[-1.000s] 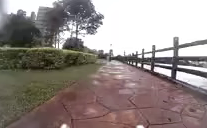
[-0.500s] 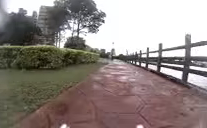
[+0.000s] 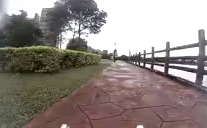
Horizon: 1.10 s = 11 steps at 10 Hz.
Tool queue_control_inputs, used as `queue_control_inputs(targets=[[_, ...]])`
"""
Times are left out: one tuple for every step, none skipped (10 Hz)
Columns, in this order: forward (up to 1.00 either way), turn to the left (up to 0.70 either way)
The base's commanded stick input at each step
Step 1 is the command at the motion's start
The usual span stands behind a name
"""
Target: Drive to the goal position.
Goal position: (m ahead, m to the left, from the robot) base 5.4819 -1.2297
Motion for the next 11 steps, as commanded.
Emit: queue_control_inputs(targets=[[0.85,0.01],[0.85,0.01],[0.85,0.0],[0.85,-0.15],[0.85,-0.29],[0.85,-0.33],[0.85,-0.33],[0.85,-0.33],[0.85,-0.33],[0.85,-0.33],[0.85,-0.33]])
